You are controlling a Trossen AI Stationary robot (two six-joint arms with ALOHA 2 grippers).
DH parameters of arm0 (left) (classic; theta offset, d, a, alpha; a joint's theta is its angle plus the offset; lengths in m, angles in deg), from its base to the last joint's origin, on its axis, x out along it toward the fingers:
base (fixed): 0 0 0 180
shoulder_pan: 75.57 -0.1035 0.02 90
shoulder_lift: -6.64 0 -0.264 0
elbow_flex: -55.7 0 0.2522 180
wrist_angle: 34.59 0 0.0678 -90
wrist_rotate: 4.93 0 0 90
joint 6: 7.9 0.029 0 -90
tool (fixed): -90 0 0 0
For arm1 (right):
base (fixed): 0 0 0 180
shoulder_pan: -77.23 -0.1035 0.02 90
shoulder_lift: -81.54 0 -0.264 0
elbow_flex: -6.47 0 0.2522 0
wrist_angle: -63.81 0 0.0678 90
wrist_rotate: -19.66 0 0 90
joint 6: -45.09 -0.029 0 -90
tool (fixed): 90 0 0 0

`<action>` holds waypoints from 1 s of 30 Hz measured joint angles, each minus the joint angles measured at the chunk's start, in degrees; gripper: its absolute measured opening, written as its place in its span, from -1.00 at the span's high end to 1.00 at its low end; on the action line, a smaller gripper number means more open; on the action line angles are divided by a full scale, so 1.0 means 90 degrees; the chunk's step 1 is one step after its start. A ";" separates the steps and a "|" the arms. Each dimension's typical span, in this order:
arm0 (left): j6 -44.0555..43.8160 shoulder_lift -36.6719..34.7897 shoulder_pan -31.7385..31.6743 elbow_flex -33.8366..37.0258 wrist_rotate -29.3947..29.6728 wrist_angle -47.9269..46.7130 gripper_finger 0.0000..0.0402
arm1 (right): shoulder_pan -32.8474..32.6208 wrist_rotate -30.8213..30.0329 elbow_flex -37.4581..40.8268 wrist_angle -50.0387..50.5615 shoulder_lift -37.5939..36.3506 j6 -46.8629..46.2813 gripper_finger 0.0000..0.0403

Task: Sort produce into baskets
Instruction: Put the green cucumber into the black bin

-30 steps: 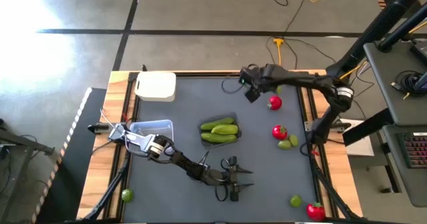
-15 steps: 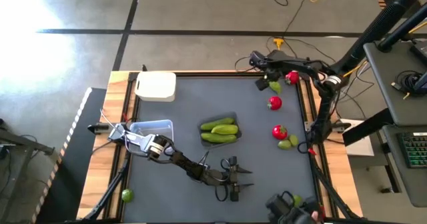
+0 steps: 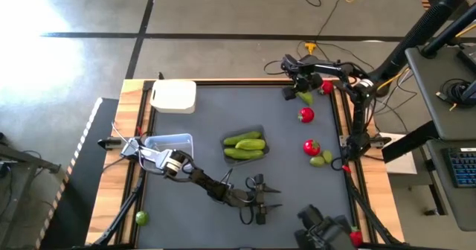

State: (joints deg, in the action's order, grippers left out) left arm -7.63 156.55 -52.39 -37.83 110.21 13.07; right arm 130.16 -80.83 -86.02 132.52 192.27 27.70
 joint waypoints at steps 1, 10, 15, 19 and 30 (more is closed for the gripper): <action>0.0008 -0.0014 -0.0002 0.0014 0.0001 -0.0002 -0.04 | 0.0000 0.0017 -0.0003 0.0001 0.0020 -0.0030 -0.63; 0.0037 -0.0025 -0.0002 0.0023 -0.0002 -0.0009 -0.04 | -0.0096 0.0100 0.0037 0.0038 -0.0155 -0.0404 0.03; 0.0051 -0.0027 -0.0002 0.0023 -0.0002 -0.0009 -0.04 | -0.0552 0.0628 0.0031 0.0004 -0.0525 -0.0279 0.30; 0.0061 -0.0027 -0.0002 0.0023 -0.0002 -0.0007 -0.04 | -0.1531 0.0720 0.0031 -0.0025 -0.0971 -0.0279 0.30; 0.0655 -0.0152 0.0387 0.0096 0.1559 0.0000 -0.05 | -0.5055 0.0305 0.0029 -0.1189 -0.1900 -0.0619 0.24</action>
State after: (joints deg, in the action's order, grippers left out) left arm -1.73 155.19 -48.91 -36.97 124.24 13.08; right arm 84.67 -78.09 -85.77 121.82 175.17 22.13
